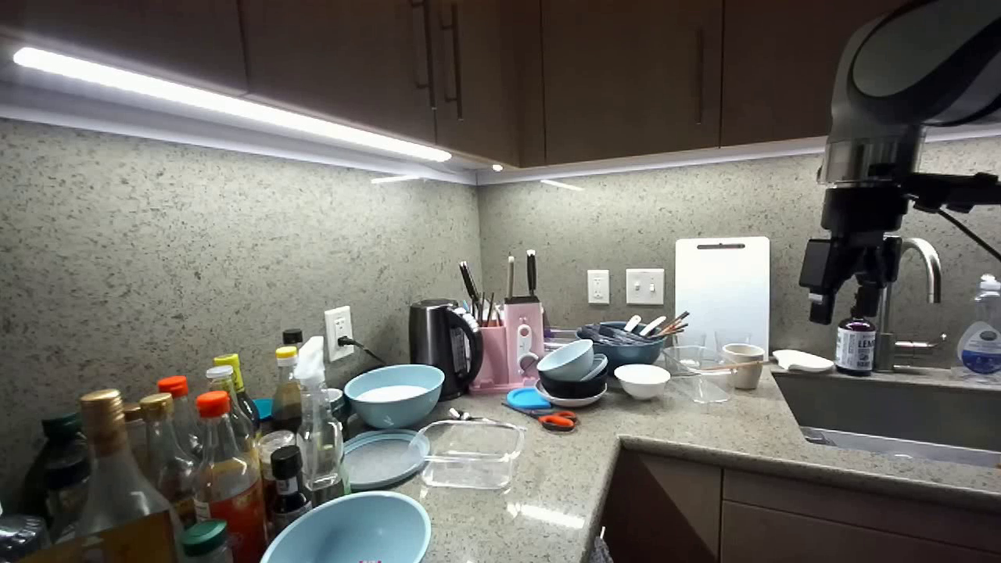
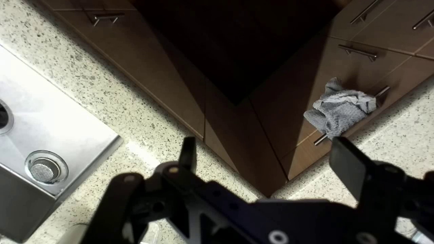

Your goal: Remove one stick from the clear lunchbox on the right and put it in the clear lunchbox on the left

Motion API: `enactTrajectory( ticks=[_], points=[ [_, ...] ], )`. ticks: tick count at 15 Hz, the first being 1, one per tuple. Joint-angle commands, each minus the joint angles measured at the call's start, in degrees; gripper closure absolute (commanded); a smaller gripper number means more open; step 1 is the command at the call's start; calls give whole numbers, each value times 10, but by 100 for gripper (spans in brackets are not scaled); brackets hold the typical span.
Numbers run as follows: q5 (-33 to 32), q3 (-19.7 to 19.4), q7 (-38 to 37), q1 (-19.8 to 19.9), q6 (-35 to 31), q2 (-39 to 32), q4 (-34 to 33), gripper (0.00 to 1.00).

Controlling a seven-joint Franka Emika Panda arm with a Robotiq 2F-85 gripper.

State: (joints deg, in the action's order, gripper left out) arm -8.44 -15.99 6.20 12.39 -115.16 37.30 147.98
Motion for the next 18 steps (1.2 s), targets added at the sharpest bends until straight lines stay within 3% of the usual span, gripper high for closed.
enactTrajectory(
  ticks=[1, 4, 13, 14, 15, 18],
  points=[
    [5, 7, 4, 8, 1, -2, -1, 0],
    [5, 7, 4, 8, 1, -2, -1, 0],
    [27, -119, 110, 25, -101, -130, -83, 0],
    [33, -123, 112, 25, -107, -140, -90, 0],
    [18, -104, 92, 40, -91, -106, -66, 0],
    [25, -109, 98, 39, -97, -136, -86, 0]
  ],
)
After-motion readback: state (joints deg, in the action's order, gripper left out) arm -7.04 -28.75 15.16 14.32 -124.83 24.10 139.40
